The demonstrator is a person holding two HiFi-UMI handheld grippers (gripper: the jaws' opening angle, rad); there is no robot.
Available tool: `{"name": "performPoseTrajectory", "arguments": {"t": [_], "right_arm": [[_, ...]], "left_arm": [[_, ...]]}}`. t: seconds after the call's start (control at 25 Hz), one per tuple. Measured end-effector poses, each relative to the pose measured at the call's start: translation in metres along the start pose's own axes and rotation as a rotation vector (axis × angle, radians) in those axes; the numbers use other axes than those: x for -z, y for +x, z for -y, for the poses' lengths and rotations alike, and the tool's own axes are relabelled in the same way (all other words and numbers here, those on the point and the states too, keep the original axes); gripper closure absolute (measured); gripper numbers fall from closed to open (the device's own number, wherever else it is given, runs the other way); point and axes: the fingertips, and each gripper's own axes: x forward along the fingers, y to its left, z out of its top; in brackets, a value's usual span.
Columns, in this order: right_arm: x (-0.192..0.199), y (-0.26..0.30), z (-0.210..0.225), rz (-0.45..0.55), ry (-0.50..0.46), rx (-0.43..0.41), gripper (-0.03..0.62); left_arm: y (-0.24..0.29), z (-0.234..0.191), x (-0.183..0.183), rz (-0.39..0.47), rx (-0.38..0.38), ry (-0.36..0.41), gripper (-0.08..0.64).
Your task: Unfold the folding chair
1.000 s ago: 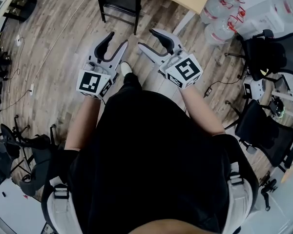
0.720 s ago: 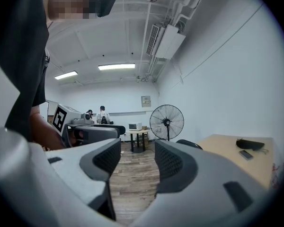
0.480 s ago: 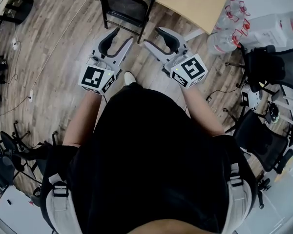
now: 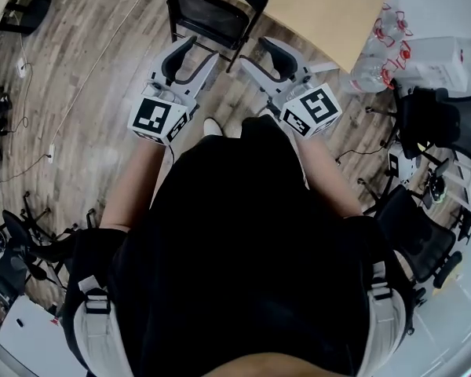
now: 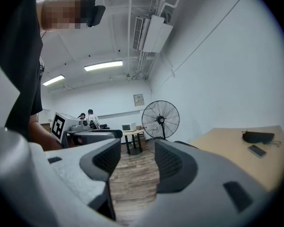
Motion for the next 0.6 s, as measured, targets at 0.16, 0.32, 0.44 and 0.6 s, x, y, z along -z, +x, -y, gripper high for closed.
{"name": "performPoseTrajectory", "arguments": {"t": [0.16, 0.32, 0.44, 0.6], "right_arm": [[0.003, 0.017, 0.044, -0.009, 0.002, -0.039, 0.37], [-0.001, 0.039, 0.095, -0.034, -0.01, -0.104, 0.37], [-0.011, 0.054, 0.128, -0.064, -0.042, -0.209, 0.37], [-0.017, 0.076, 0.171, -0.109, -0.085, -0.323, 0.37]], "left_arm": [[0.032, -0.018, 0.008, -0.014, -0.053, -0.007, 0.365], [0.076, -0.035, 0.007, -0.024, -0.125, -0.005, 0.365], [0.11, -0.044, 0.001, -0.035, -0.217, -0.009, 0.365], [0.152, -0.057, -0.005, -0.042, -0.328, -0.018, 0.365]]}}
